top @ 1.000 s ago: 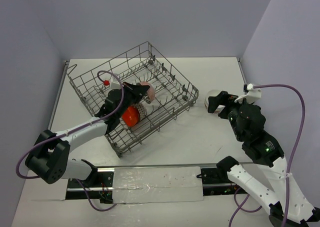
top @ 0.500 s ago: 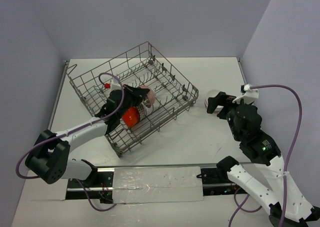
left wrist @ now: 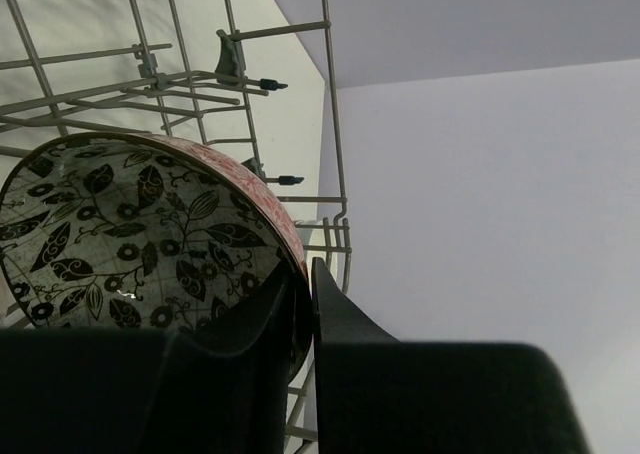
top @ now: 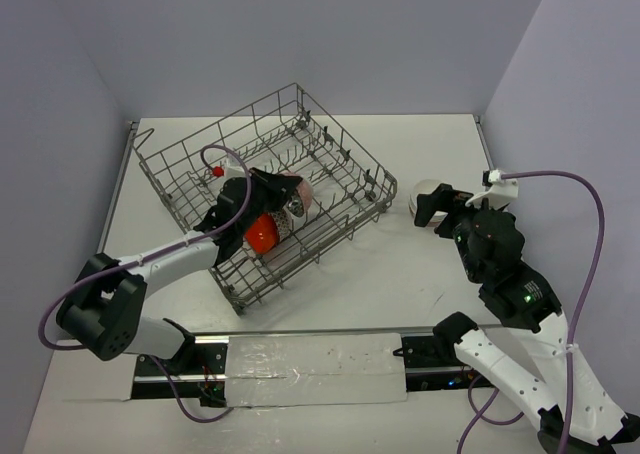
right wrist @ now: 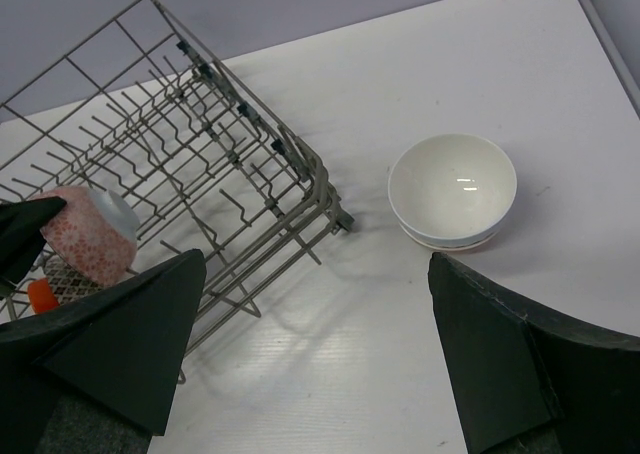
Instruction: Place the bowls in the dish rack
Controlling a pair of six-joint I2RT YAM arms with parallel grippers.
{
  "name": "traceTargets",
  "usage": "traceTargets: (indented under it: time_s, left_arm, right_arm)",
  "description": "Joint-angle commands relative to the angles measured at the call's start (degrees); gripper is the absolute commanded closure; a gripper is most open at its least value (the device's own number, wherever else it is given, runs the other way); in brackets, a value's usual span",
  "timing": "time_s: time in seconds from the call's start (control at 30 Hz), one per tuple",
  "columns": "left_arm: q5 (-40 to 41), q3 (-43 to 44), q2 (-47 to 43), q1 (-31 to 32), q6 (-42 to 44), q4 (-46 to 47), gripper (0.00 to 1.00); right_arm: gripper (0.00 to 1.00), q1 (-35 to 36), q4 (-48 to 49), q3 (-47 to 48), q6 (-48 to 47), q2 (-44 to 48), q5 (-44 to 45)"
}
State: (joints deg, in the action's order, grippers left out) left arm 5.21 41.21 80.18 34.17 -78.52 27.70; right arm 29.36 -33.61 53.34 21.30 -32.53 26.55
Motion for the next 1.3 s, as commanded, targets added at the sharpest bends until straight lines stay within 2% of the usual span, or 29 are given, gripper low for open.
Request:
traceTargets:
  time_s: [0.0, 0.2, 0.63, 0.73, 0.83, 1.03, 1.27]
  left_arm:
    - [-1.9, -2.3, 3.0, -0.2, -2.1, 5.6, 0.86]
    - [-2.0, -4.0, 2.7, -0.2, -3.0, 7.0, 0.86]
    - [-2.2, -1.9, 2.0, -0.4, -2.2, -1.7, 0.80]
    - [-2.5, -2.6, 1.6, -0.6, -1.7, -0.3, 0.86]
    - [-2.8, -2.3, 0.6, -0.6, 0.1, 0.7, 1.00]
    - [-4.2, -0.6, -2.5, -0.6, 4.6, 4.0, 1.00]
    - [-4.7, 2.4, -3.7, -0.5, 5.9, 4.6, 1.00]
  right_arm:
    - [0.00, -0.1, 2.8, -0.7, -0.9, 0.8, 1.1]
    - [0.00, 0.0, 3.2, -1.0, -1.2, 1.1, 0.8]
    - [0.00, 0.1, 3.4, -0.4, -1.5, 1.3, 0.3]
    - [0.00, -0.1, 3.4, -0.5, -1.6, 1.7, 0.6]
    - [0.00, 0.0, 3.5, -0.8, -1.8, 2.0, 0.6]
    - [0.00, 0.0, 3.6, -1.0, -2.1, 2.6, 1.0]
    - [0.00, -0.1, 3.6, -1.2, -2.1, 3.1, 1.3]
